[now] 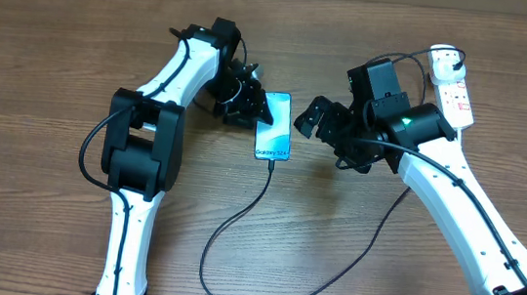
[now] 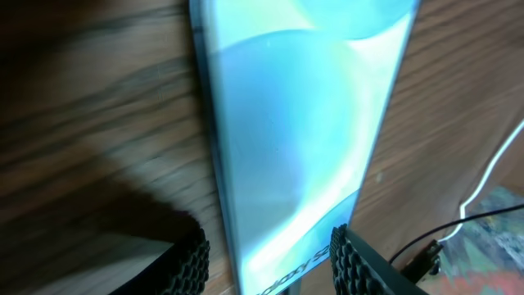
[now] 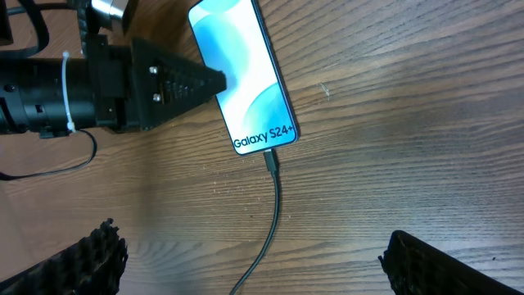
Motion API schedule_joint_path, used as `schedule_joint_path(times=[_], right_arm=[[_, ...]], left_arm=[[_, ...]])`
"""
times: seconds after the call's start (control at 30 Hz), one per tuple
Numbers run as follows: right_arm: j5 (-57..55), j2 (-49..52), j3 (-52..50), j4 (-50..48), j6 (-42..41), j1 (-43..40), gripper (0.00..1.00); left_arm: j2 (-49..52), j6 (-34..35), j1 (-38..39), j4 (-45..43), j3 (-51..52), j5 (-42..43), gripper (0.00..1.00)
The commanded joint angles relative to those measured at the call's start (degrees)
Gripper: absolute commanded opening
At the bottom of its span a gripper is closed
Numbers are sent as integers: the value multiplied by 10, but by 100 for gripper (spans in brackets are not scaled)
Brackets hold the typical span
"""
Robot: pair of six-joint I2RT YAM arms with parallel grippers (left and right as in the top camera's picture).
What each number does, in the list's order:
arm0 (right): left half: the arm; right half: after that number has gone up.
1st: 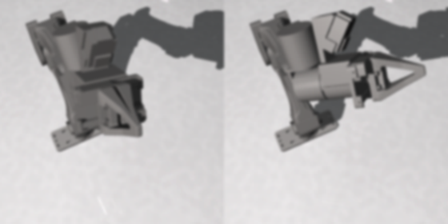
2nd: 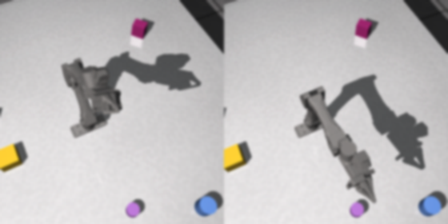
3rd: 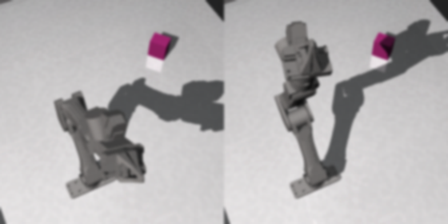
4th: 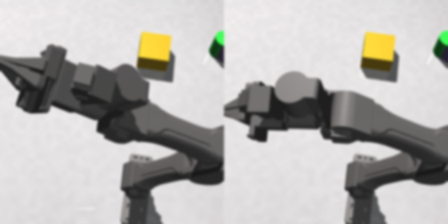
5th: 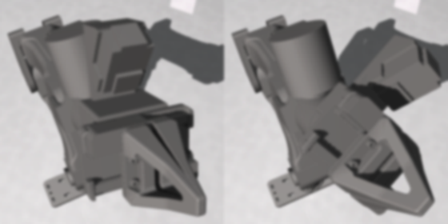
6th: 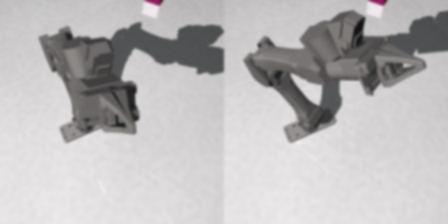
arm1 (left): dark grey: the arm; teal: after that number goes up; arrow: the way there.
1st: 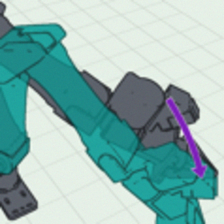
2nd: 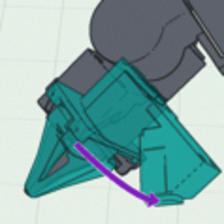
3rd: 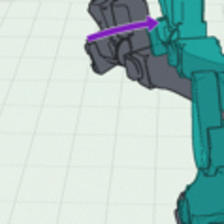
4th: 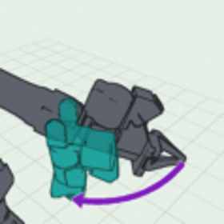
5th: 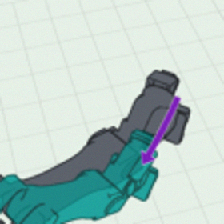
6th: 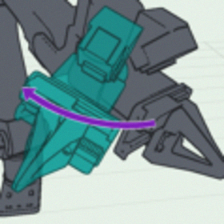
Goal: Plug charger to phone and switch on socket
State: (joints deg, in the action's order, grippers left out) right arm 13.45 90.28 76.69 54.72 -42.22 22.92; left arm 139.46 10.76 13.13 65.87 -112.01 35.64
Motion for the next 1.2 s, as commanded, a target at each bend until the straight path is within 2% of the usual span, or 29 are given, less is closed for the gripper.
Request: schedule_joint_path(times=[0.0, 0.2, 0.43, 0.6, 0.63, 0.67, 0.7, 0.87, 1.0, 1.17], right_arm=[[-6, -4, 5, -1, 8, -2, 100], [-6, -4, 5, -1, 8, -2, 100], [-8, -4, 5, -1, 7, -2, 100], [-8, -4, 5, 2, 7, -2, 100], [-8, -4, 5, 4, 8, -2, 100], [-8, -4, 5, 7, 8, -2, 100], [-8, -5, 5, 7, 11, -2, 100], [-6, -5, 36, 23, 82, -12, 100], [-10, -5, 116, 79, 104, -56, 100], [-15, -4, 256, 173, 154, -170, 100]], left_arm=[[-15, -4, -20, 10, -5, -58, 46], [-84, -4, -46, 21, -6, -57, 45], [-286, -5, -60, 33, -6, -63, 44], [-440, -3, -59, 63, -6, -124, 46], [-463, -2, -59, 73, -6, -139, 50], [-489, -2, -59, 87, -6, -158, 64], [-509, -2, -60, 100, -6, -175, 99], [-598, 23, -59, 214, -6, -280, 100], [-643, 28, -59, 256, -6, -290, 100], [-710, 39, -59, 258, -3, -296, 100]])
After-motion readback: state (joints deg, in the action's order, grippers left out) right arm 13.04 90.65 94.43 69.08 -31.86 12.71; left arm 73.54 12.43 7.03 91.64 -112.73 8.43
